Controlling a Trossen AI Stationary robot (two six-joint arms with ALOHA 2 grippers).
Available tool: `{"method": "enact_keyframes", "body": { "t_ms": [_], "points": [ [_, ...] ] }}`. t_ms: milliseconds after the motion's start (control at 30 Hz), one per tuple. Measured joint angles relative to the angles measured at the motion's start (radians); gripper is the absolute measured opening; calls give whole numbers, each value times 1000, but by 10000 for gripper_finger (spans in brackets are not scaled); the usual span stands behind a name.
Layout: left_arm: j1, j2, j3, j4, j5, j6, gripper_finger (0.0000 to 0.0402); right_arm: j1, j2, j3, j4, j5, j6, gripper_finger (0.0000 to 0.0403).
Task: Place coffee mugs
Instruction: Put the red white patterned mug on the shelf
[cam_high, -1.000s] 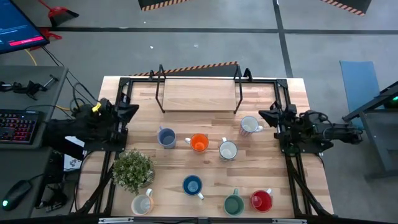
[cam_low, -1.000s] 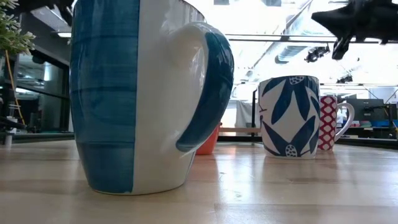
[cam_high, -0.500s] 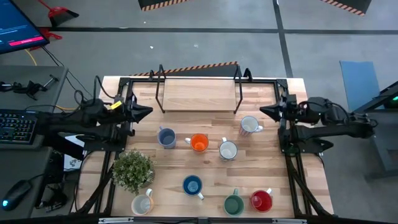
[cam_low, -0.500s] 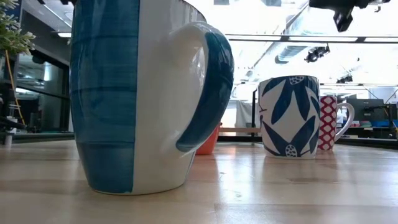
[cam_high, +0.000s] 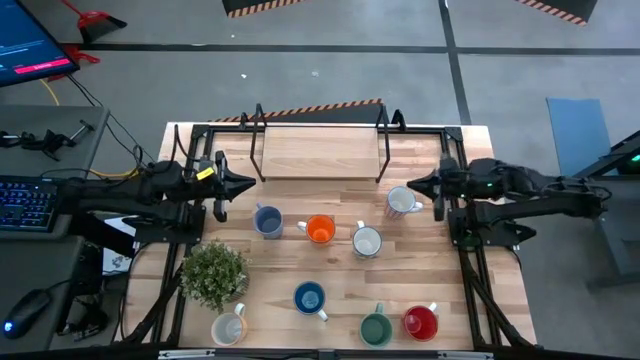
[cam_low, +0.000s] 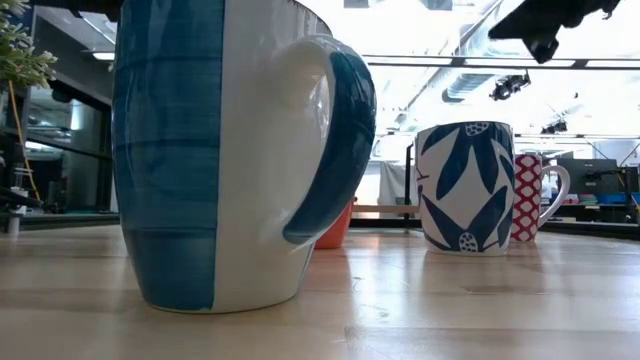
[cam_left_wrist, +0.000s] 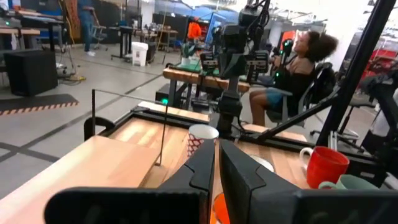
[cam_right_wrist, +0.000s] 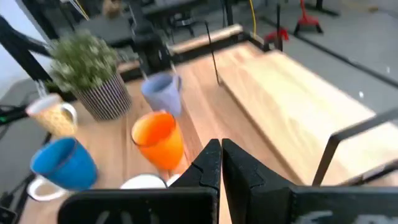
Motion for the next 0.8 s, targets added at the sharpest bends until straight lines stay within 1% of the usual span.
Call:
{"method": "enact_keyframes", "body": {
  "t_ms": [100, 267, 367, 500, 633, 800],
  "points": [
    [0, 5, -1, 12, 0, 0, 16, 0, 28, -24, -4, -4, 0, 0],
    [0, 15, -1, 14, 16, -28, 16, 0, 93, -36, -23, -2, 70, 1],
    [0, 34, -1, 13, 15, -44, 20, 0, 125, -36, -22, -6, 59, 7],
    [0, 68, -1, 15, -5, -37, 42, -1, 164, -36, -19, 12, 49, 41],
    [0, 93, -1, 69, -23, 10, 64, -1, 179, -36, 14, 78, 31, 82],
    [0, 101, -1, 78, -27, 16, 71, -1, 179, -36, 14, 71, 33, 104]
  ]
}}
